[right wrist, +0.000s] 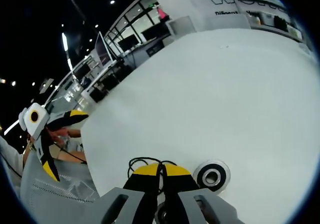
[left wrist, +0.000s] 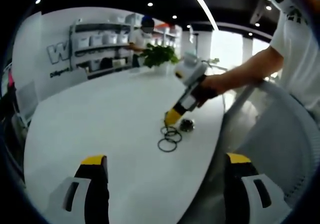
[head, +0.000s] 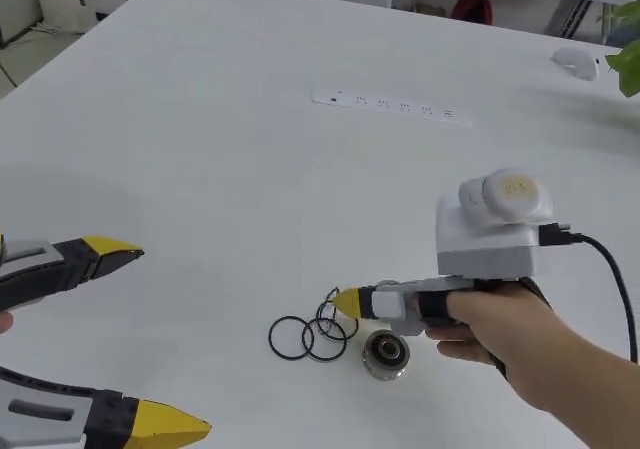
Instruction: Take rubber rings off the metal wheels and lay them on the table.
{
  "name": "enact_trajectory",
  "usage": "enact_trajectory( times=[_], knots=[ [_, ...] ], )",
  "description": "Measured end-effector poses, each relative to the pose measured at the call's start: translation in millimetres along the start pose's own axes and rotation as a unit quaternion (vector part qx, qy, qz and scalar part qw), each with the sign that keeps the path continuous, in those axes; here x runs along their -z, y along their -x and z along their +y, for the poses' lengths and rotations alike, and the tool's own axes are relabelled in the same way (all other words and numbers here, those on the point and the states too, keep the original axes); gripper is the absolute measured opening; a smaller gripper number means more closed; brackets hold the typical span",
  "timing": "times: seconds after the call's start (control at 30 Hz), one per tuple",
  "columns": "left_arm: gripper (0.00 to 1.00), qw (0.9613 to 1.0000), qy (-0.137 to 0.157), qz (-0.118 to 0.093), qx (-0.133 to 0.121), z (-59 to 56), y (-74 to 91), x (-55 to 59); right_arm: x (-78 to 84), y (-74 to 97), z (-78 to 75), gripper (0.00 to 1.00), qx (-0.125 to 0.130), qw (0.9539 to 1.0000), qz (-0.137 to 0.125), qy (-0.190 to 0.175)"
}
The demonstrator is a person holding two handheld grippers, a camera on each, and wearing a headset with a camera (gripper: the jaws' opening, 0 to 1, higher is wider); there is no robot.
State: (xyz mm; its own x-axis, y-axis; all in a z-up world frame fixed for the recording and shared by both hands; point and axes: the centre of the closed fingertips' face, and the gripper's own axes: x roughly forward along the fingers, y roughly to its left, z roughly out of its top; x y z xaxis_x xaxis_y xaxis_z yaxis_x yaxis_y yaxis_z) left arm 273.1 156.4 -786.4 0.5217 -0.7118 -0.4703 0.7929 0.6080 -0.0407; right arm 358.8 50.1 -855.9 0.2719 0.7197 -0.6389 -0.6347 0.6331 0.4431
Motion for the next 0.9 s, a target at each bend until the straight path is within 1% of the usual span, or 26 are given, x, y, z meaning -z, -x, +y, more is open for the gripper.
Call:
enact_trajectory(
  times=[0.1,0.2,0.37,0.53,0.67,0.83,0.9],
  knots=[
    [0.98,1.0,0.001,0.002,-0.001,0.3,0.1,1.2,-0.1,-2.2,-0.7,0.0,-0.004,1.0,0.002,-0.008],
    [0.98,1.0,-0.001,0.005,-0.001,0.3,0.0,2.3,0.2,-2.1,0.2,0.0,-0.005,1.0,0.003,-0.007],
    [0.97,1.0,-0.001,0.006,-0.001,0.1,-0.8,2.7,-2.2,-2.9,3.1,0.0,-0.014,0.9997,-0.004,-0.02],
    [0.97,1.0,-0.003,0.006,0.001,-0.5,-1.3,1.8,-0.3,-6.8,6.6,0.0,-0.017,0.9997,0.001,-0.014],
    [0.97,1.0,-0.004,0.006,-0.001,0.0,-0.2,2.1,3.3,-5.6,0.9,0.03,-0.006,0.9999,0.01,0.006],
    [0.97,1.0,-0.005,0.007,-0.001,-0.6,1.0,2.1,-2.0,5.5,-11.4,0.04,0.006,1.0,-0.001,-0.003],
    [0.97,1.0,-0.005,0.004,-0.001,-0.8,1.0,1.0,-1.8,10.9,-12.7,0.04,0.007,1.0,-0.004,-0.001]
  ],
)
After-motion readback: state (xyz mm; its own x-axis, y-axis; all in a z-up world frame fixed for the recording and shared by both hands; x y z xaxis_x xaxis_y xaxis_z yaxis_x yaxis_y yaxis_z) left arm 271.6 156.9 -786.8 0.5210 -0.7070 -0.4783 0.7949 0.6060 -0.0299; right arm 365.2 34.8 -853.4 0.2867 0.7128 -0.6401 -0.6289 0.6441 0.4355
